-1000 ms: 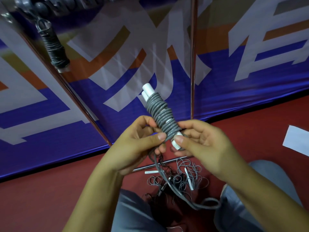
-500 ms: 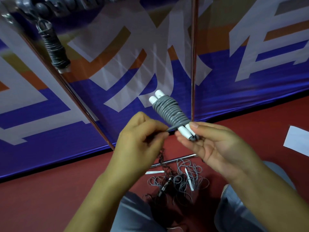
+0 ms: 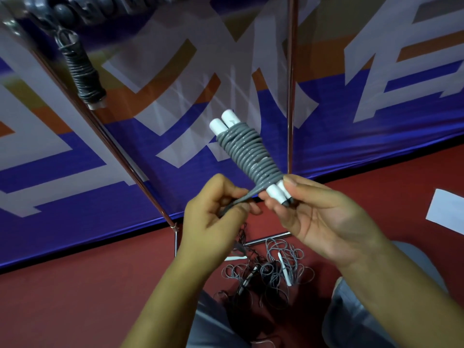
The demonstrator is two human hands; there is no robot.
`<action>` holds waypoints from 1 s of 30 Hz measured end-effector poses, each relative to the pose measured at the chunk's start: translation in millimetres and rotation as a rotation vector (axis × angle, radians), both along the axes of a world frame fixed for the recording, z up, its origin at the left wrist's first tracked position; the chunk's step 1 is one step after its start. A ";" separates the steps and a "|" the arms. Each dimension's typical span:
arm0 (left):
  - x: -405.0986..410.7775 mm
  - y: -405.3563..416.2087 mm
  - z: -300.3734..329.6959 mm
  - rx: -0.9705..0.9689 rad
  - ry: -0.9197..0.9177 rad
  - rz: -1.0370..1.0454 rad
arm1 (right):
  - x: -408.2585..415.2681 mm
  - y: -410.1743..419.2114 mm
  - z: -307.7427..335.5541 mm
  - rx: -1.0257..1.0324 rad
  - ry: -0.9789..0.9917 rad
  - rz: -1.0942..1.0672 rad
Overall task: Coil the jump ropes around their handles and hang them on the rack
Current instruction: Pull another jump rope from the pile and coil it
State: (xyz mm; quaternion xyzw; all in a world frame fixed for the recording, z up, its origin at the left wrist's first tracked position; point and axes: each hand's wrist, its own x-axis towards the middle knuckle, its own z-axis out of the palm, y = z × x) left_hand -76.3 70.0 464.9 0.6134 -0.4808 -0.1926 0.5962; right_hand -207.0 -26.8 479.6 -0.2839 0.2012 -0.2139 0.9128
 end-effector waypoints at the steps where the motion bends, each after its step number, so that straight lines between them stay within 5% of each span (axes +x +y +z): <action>1: 1.5 0.6 3.4 0.008 0.023 -0.046 | -0.7 -0.1 0.6 -0.023 -0.010 0.007; 7: 13.2 3.3 8.3 0.142 -0.013 -0.188 | -7.7 -4.0 0.1 -0.251 -0.012 0.073; 16: 25.7 4.4 11.0 -0.073 0.024 -0.303 | -13.0 -7.1 0.1 -0.442 -0.098 0.133; 20: 30.6 -2.3 12.2 -0.168 0.111 -0.238 | -12.4 -9.8 -9.1 -0.375 -0.212 0.260; 30: 27.8 -11.1 21.4 -0.101 0.167 -0.511 | 1.2 -23.2 -33.1 -0.159 -0.399 0.601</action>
